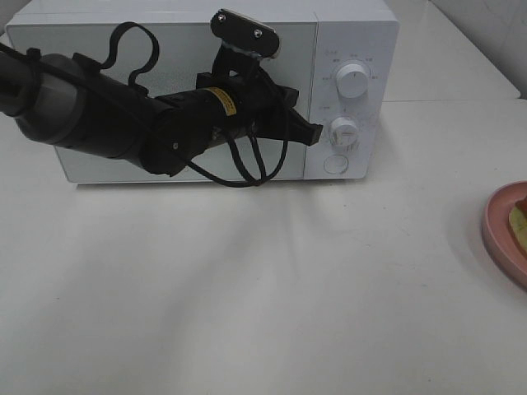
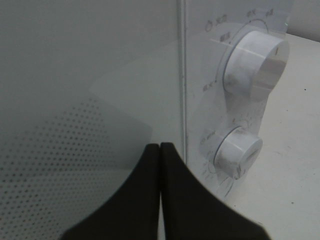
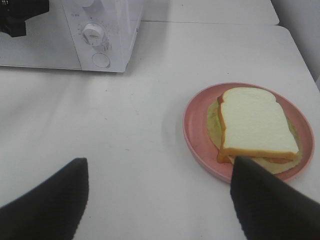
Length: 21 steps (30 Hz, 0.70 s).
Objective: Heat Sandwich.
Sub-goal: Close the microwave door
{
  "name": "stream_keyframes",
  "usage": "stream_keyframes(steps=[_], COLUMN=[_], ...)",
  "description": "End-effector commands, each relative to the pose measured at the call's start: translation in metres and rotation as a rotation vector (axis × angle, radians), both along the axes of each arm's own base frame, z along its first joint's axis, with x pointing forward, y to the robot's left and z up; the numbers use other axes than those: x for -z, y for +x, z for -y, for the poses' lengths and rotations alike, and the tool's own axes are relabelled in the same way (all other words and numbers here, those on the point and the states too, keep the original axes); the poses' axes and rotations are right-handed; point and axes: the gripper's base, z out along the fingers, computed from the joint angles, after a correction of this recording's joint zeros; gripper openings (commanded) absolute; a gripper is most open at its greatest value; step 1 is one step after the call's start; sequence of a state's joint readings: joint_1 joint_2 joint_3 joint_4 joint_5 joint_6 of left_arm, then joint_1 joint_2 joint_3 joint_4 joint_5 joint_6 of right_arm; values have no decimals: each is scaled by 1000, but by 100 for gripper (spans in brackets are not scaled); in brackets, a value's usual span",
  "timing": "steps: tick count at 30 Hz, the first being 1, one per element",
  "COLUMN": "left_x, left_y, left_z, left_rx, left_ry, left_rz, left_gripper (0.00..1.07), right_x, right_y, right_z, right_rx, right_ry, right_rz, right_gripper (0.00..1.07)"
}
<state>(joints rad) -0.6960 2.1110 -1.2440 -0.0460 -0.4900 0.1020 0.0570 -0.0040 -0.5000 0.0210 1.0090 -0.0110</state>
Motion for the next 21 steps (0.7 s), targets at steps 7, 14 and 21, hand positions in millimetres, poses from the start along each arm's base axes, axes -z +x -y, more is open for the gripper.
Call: stream_keyframes(steps=[7,14,21], left_x=[-13,-16,-14], left_y=[13,-19,-52], left_z=[-8,4,-3], left_rx=[-90,-19,16], left_ry=[-101,-72,-33], left_rz=[13,16,-23], left_gripper=[0,0,0], right_x=[0,0,0], right_y=[-3,-3,-3], right_z=[0,0,0], right_rx=[14,14,14], right_ry=[10,10,10], right_rz=[33,33,33], right_gripper=[76,75,75])
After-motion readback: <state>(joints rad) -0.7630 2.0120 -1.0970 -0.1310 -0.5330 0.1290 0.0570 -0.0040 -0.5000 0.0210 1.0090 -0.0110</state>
